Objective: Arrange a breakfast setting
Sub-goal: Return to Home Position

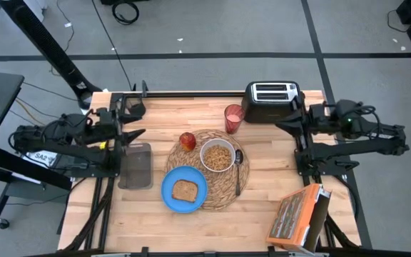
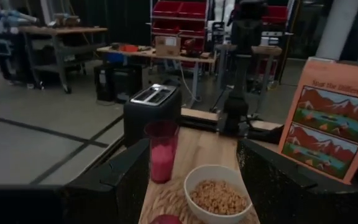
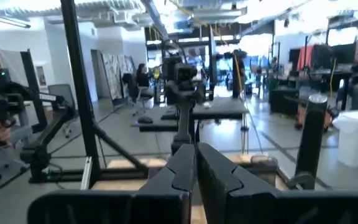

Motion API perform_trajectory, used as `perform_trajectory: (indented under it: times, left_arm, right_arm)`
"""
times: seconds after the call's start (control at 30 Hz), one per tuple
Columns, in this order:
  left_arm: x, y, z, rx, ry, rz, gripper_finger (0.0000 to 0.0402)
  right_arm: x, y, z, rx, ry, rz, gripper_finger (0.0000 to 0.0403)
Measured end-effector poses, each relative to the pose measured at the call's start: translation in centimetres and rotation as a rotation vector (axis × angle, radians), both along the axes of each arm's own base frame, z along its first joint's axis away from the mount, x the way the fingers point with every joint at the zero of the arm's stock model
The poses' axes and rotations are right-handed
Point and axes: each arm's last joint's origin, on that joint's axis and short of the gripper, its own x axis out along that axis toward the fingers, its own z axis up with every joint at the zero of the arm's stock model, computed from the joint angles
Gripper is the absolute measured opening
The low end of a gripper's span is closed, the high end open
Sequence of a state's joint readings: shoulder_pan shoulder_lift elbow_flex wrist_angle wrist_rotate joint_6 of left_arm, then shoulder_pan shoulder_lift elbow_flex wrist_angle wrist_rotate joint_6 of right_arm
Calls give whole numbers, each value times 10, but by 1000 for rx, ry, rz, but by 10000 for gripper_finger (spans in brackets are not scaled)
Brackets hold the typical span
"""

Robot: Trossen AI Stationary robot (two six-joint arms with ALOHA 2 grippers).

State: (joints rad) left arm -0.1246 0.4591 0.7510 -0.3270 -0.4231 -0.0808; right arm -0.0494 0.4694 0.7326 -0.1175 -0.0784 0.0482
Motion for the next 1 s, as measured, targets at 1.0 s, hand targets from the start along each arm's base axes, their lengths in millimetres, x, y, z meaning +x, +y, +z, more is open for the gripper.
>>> perform_trajectory:
  times: [1.0]
  left_arm:
    - [-4,-1,-160,42,-73,-76,243]
  right_arm:
    - [-5,-6,-176,142,-40,-167,30]
